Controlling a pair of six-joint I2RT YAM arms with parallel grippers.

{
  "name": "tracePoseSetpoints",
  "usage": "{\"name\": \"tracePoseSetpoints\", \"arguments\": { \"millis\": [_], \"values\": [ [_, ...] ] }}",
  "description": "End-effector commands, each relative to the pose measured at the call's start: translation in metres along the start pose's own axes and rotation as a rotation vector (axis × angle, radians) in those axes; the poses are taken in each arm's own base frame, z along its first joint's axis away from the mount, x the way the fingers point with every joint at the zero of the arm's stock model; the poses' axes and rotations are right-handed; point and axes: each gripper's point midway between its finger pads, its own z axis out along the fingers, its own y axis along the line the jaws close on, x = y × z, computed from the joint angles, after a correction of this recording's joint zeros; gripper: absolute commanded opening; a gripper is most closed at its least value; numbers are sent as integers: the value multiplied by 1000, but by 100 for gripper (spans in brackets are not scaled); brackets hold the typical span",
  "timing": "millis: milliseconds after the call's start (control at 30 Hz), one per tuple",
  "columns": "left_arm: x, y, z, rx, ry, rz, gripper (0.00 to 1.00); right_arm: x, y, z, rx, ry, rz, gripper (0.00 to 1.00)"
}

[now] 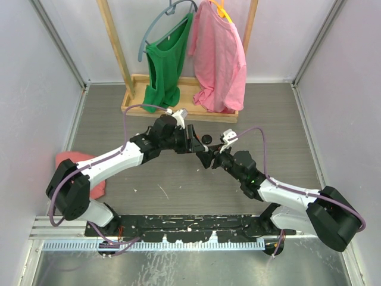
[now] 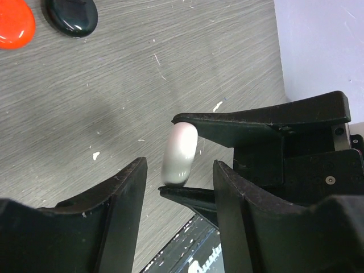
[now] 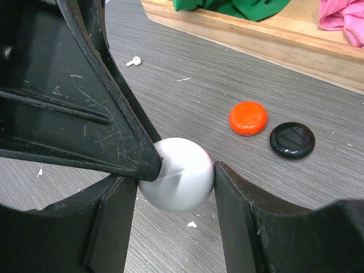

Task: Insert the wireless bluetooth earbuds into the charging case
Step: Open the charging case.

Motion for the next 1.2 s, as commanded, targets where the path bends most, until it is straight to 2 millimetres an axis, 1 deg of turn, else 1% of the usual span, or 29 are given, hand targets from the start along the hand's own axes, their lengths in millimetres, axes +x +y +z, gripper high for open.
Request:
{"name": "tracePoseSetpoints", "arguments": {
  "millis": [0,167,600,700,967,1033,1167],
  "values": [
    [-9,-13,2,68,-21,17,51,-23,9,4,-36,-88,-21,46],
    [-6,-11,5,69,-7,18,49,-27,11,7,-45,-99,-22,46],
    [-3,-18,4,111,12,44,30,-37,17,12,-74,-137,-26,48],
    [-2,-17,4,110,14,54,30,-39,22,11,-102,-147,-36,49],
    [-4,-20,-3,123,18,87,41,-38,29,10,-148,-151,-59,49],
    [-3,-20,-5,124,20,93,40,-38,30,10,-151,-150,-60,49],
    [-4,-20,-9,122,17,107,32,-37,30,10,-153,-147,-60,49]
  ]
}}
